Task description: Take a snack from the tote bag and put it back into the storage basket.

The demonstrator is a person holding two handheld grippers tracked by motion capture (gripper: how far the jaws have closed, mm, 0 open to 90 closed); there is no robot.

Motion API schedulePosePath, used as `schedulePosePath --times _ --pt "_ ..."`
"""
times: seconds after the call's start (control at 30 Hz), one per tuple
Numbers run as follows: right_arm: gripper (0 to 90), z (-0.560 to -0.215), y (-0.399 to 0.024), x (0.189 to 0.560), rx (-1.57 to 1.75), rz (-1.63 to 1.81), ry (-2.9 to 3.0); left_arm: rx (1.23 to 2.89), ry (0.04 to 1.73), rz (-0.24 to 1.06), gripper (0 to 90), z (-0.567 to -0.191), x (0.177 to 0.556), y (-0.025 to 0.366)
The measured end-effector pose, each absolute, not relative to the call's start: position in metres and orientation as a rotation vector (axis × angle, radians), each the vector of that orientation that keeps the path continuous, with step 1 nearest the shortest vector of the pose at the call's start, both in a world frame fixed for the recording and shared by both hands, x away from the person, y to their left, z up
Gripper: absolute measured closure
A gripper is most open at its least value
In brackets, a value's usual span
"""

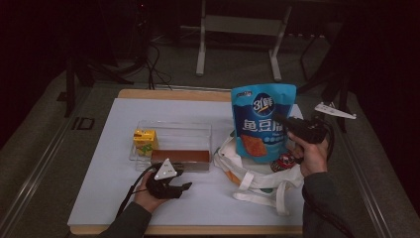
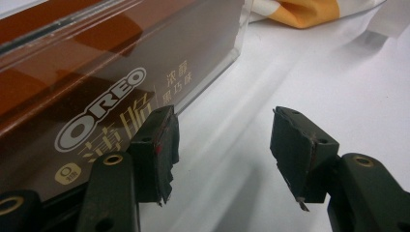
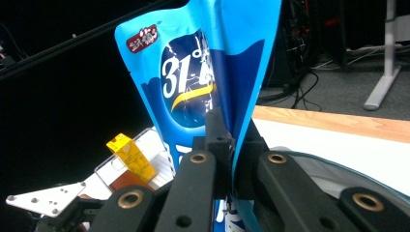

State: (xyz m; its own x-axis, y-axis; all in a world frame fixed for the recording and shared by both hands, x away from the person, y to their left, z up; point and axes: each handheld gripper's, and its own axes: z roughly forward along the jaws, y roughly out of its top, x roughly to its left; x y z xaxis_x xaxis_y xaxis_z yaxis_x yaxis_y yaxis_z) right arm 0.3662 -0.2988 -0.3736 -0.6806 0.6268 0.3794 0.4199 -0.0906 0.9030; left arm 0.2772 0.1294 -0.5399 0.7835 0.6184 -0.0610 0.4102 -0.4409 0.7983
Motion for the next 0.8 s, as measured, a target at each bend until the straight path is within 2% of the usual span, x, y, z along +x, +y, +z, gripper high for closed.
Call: schedulePosePath --times 0.8 --pt "88.5 -0.350 -0.279 0.359 1.111 1.952 1.997 2.099 0.757 0.297 42.7 -0.540 0.277 0.129"
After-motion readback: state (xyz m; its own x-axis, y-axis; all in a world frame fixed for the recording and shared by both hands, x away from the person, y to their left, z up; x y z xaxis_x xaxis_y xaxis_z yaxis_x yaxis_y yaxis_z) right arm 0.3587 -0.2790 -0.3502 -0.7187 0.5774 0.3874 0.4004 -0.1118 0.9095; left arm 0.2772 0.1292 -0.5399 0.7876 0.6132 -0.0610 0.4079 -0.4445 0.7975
